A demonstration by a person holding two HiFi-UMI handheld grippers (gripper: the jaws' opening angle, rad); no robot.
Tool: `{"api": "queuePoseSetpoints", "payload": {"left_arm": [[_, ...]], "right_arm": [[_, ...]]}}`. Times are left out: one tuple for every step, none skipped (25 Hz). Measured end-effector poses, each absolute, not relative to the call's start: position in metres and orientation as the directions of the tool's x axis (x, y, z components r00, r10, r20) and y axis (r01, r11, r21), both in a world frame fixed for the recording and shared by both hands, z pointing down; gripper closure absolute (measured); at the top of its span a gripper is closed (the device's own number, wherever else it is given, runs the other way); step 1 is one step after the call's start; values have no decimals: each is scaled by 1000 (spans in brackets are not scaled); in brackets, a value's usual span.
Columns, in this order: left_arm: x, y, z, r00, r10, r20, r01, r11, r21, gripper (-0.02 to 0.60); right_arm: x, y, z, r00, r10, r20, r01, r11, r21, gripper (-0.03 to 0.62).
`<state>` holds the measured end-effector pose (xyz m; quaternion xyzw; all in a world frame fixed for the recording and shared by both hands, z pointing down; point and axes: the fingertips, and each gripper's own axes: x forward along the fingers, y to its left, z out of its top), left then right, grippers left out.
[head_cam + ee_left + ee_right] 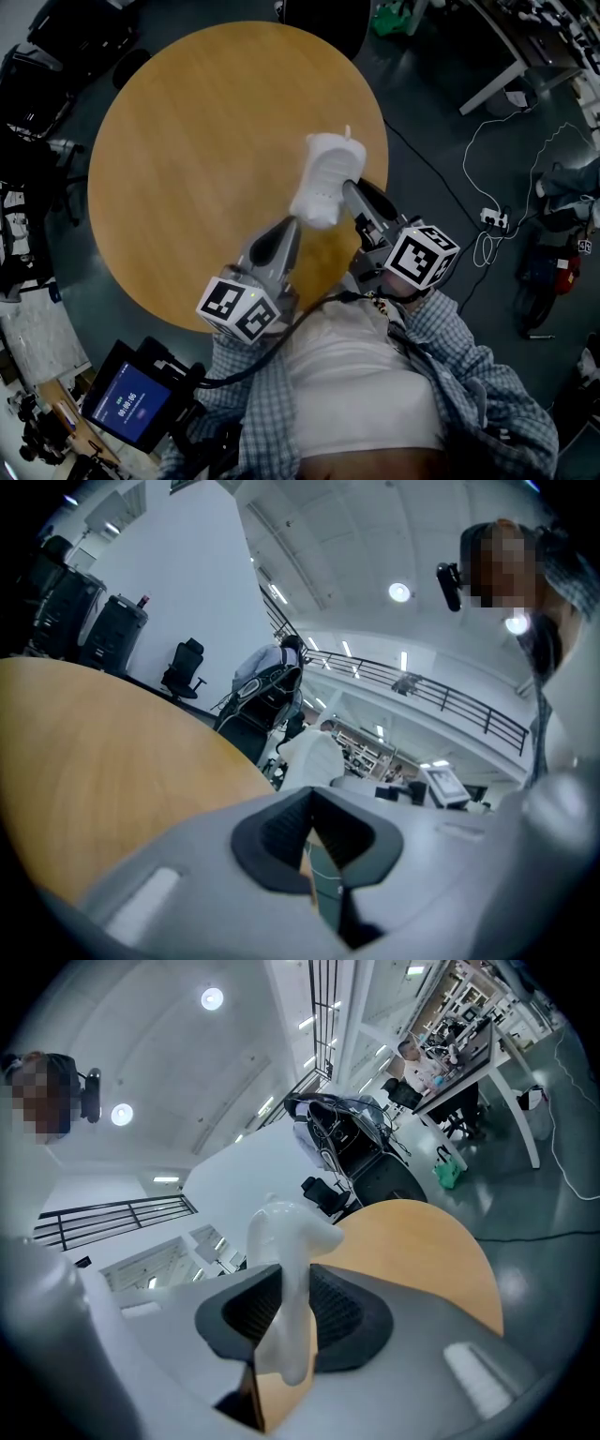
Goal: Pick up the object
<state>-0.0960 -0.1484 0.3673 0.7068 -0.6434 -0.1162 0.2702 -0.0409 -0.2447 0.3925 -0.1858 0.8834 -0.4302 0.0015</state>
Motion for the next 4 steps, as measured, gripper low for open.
{"api": "queuePoseSetpoints", "payload": {"left_arm": [[-96, -149, 367, 144, -972, 184, -846, -24, 533, 578], [-97, -150, 366, 144, -973, 182, -845, -25, 534, 578], [-97, -150, 367, 145, -974, 177, -844, -28, 535, 578], [-97, -150, 367, 146, -974, 171, -843, -32, 536, 578]], "right_arm": [[-41, -245, 392, -932, -327, 157, -326, 563, -760, 497], [-42, -244, 392, -933, -325, 157, -325, 564, -759, 497], [-42, -244, 392, -933, -322, 157, -323, 566, -759, 497], [-42, -244, 392, -934, -320, 157, -322, 567, -758, 496]]}}
